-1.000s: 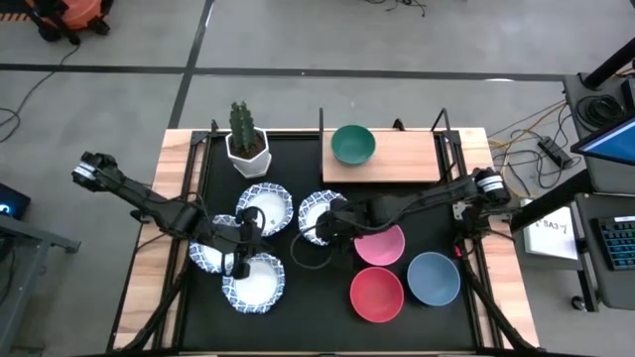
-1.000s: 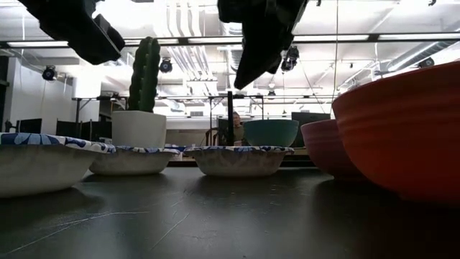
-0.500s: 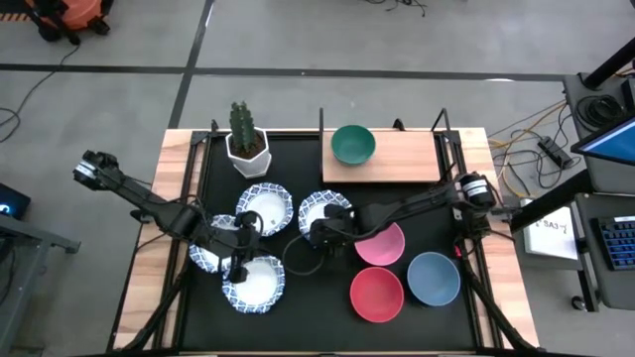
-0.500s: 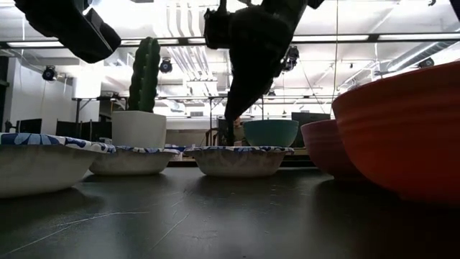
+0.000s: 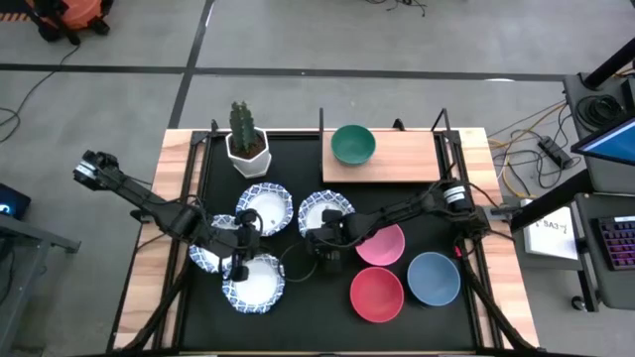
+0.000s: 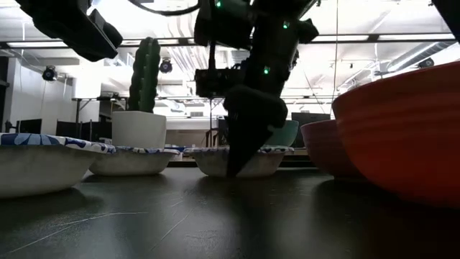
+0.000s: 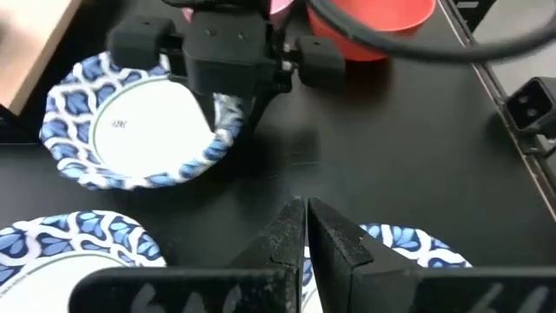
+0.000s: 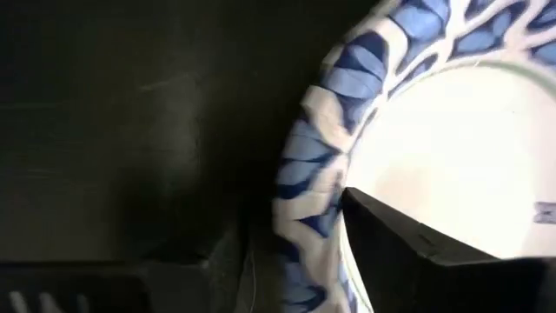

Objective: Place and stack bowls onto a shelf
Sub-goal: Put the blue patterned bowl on the shelf

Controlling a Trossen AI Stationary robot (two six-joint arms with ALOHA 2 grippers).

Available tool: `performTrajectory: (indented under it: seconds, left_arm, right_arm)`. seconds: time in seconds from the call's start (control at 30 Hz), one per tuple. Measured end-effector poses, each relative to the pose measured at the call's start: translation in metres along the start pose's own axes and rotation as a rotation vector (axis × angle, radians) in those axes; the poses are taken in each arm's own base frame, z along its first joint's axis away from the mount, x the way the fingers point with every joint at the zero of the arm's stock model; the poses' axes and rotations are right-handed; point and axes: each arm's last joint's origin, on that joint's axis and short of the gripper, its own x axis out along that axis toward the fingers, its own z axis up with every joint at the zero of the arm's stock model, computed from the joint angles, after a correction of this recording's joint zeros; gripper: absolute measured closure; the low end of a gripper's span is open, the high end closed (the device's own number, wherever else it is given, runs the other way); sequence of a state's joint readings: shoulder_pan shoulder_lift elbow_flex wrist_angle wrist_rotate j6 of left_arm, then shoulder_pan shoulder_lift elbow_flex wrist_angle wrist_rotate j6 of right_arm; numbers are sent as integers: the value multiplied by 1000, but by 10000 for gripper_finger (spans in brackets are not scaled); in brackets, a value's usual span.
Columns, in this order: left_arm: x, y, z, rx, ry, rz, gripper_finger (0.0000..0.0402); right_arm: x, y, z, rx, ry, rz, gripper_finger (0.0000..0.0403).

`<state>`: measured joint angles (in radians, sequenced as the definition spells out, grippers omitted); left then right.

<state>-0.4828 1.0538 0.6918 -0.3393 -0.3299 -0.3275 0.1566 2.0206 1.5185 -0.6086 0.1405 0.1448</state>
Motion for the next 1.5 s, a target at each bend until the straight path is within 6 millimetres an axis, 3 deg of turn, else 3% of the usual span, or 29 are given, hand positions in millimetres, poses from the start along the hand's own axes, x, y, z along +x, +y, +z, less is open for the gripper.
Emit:
performTrajectory:
  seconds: [0.2, 0.37, 0.63, 1.0, 1.23, 1.5]
  left_arm:
    - [0, 0, 0, 0, -3, 2, 402]
    - [1, 0, 0, 5, 2, 3, 402]
    - [3, -1, -1, 18, 7, 6, 402]
    - [3, -1, -1, 18, 6, 6, 402]
    - [3, -1, 0, 8, 3, 5, 402]
    - [3, -1, 0, 7, 2, 5, 402]
  right_arm:
    - [1, 0, 2, 3, -15, 3, 331]
    - [-12, -1, 5, 0, -44, 12, 388]
    - [-57, -5, 13, 15, -152, 34, 390]
    - [-156, 2, 7, -11, -362, 93, 390]
    - [-211, -4, -20, 41, -367, -23, 390]
    - [-226, -34, -68, 222, -93, -471, 390]
